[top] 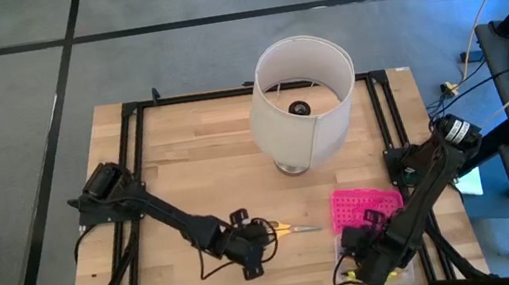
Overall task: Pick & place school supplies into a supply box
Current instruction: Put the yellow scissors into the supply box
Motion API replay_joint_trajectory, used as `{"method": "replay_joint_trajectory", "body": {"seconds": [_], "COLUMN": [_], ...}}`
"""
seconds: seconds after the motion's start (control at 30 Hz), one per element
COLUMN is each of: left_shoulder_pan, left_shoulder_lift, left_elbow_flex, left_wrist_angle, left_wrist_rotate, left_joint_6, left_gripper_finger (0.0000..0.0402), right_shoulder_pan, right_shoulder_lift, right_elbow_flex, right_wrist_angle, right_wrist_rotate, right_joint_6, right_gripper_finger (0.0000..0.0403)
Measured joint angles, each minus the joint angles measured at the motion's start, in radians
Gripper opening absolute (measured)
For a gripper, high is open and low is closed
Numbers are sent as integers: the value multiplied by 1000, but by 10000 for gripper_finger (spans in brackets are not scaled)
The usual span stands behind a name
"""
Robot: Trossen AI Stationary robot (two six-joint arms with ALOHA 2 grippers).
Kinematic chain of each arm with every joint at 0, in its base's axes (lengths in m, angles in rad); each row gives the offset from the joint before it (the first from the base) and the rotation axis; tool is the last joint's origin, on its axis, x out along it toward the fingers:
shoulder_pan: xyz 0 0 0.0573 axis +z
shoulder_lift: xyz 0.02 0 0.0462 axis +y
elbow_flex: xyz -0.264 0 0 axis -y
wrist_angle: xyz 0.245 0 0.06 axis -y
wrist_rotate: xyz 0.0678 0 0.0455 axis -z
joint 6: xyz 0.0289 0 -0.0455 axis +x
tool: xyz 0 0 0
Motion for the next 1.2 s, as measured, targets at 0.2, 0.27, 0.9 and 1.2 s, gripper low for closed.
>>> {"method": "replay_joint_trajectory", "body": {"seconds": [0.2, 0.27, 0.9, 1.2], "left_shoulder_pan": [-31, -39, -81, -80], "left_shoulder_lift": [0, 0, 0, 0], "left_elbow_flex": [0, 0, 0, 0], "left_wrist_angle": [-21, -20, -17, -18], "left_wrist_rotate": [2, 2, 115, 115], "left_joint_6": [68, 80, 116, 117], "left_gripper_finger": [152, 152, 152, 152], "right_shoulder_pan": [-1, -3, -153, -209], "right_shoulder_lift": [0, 0, 0, 22], "right_elbow_flex": [55, 55, -132, -213], "right_wrist_angle": [109, 173, 823, 978], "right_wrist_rotate": [379, 484, 500, 492], "right_joint_6": [-229, -276, -813, -873], "right_gripper_finger": [143, 143, 156, 264]}}
